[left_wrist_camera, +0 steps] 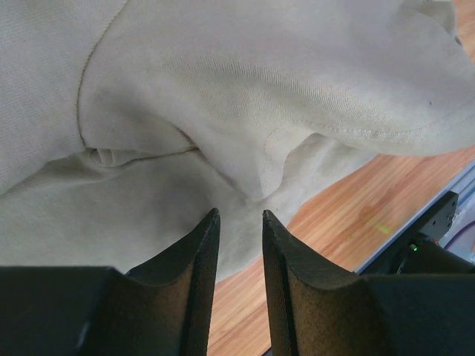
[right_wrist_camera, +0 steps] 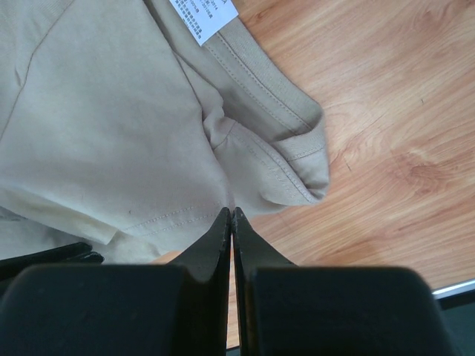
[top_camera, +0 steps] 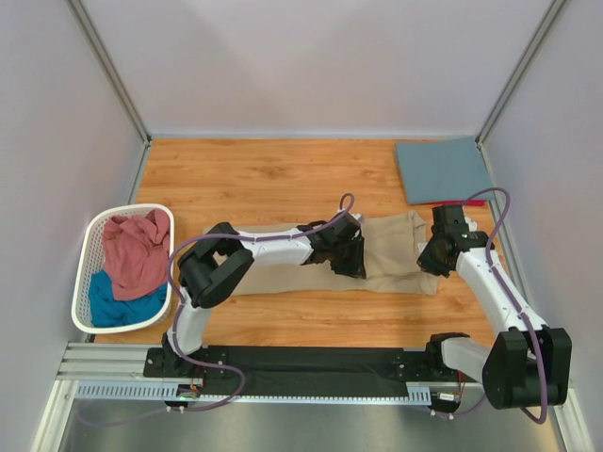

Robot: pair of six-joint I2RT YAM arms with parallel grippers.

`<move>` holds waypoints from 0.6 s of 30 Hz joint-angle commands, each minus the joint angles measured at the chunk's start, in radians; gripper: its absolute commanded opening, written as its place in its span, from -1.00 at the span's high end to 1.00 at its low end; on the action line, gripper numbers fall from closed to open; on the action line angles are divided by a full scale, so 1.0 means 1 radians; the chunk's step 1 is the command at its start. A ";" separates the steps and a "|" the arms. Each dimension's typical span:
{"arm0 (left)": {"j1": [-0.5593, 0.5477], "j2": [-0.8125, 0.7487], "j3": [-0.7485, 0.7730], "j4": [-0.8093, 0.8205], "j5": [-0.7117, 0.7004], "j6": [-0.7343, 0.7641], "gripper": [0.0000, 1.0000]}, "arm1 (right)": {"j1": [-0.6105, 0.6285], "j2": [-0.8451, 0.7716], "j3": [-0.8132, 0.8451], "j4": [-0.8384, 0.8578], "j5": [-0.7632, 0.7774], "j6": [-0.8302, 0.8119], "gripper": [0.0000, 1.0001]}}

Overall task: Fold and stack the t-shirts
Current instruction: Fold the tshirt

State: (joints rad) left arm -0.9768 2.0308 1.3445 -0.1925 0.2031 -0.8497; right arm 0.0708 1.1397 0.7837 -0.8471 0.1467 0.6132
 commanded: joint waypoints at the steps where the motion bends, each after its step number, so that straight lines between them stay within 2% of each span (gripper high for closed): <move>1: -0.008 0.019 0.051 0.045 -0.010 -0.003 0.26 | 0.003 0.000 -0.004 0.040 -0.002 0.002 0.99; 18: -0.008 0.074 0.111 0.005 -0.024 -0.023 0.32 | 0.004 0.002 -0.021 0.060 -0.012 0.000 0.99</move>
State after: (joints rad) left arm -0.9768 2.0949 1.4170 -0.1909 0.1955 -0.8597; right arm 0.0708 1.1423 0.7658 -0.8192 0.1368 0.6128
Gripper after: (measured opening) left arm 0.344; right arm 0.006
